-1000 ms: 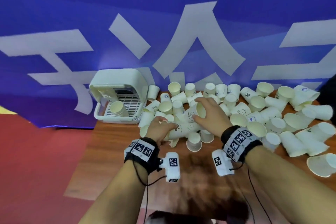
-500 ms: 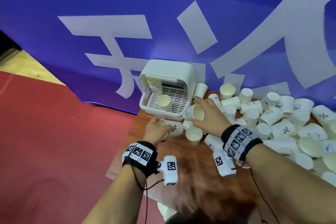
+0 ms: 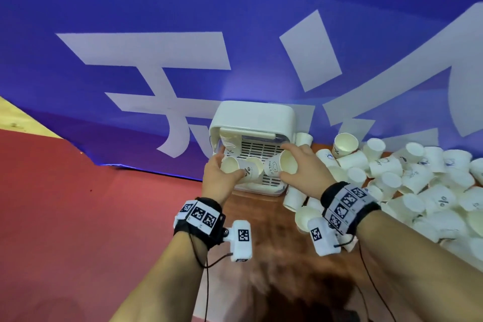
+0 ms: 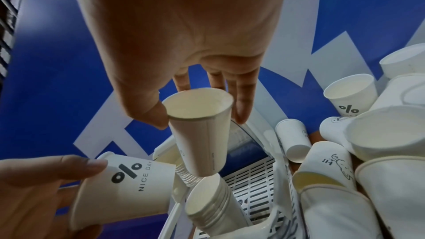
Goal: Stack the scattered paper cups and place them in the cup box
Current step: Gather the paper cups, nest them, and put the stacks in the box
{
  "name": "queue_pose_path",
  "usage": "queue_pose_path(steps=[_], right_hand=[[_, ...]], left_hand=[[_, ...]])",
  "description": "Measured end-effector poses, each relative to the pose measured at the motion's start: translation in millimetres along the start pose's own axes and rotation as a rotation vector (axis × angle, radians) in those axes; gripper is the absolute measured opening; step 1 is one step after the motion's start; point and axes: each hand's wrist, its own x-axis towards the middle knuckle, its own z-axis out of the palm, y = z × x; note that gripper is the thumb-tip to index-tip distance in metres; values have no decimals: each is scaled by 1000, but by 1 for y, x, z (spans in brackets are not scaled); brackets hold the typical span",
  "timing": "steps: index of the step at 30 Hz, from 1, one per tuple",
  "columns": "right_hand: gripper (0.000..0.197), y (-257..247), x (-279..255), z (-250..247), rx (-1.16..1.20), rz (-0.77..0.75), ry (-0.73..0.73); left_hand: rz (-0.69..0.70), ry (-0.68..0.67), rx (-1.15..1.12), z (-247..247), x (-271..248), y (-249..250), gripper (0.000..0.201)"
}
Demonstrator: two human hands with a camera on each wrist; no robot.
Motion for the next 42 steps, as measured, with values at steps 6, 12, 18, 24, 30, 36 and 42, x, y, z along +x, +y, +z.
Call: queue_pose_path(steps=[6,12,18,24,30,36,42], right_hand=[[67,0,16,2,3,10,36],[68,17,31,4,37,24,21],[71,34,41,10,58,36,-14],[72,44,43,15,82,35,-4],[72,50,43,16,110,41,37],[68,50,46,16,59,52,79],[59,38,47,14,111,31,96]], left_hand=[[114,-78,193,6,33,-4,70],[161,-99,381,22,52,-13,75],[169,-89,502,38,62,-23,85],[216,-72,535,53,65,-31,78],[190,-109,627,62,69,-40,78],[159,-156,638,63,75,-49,79],[146,-135,643,66,74,-50,79]])
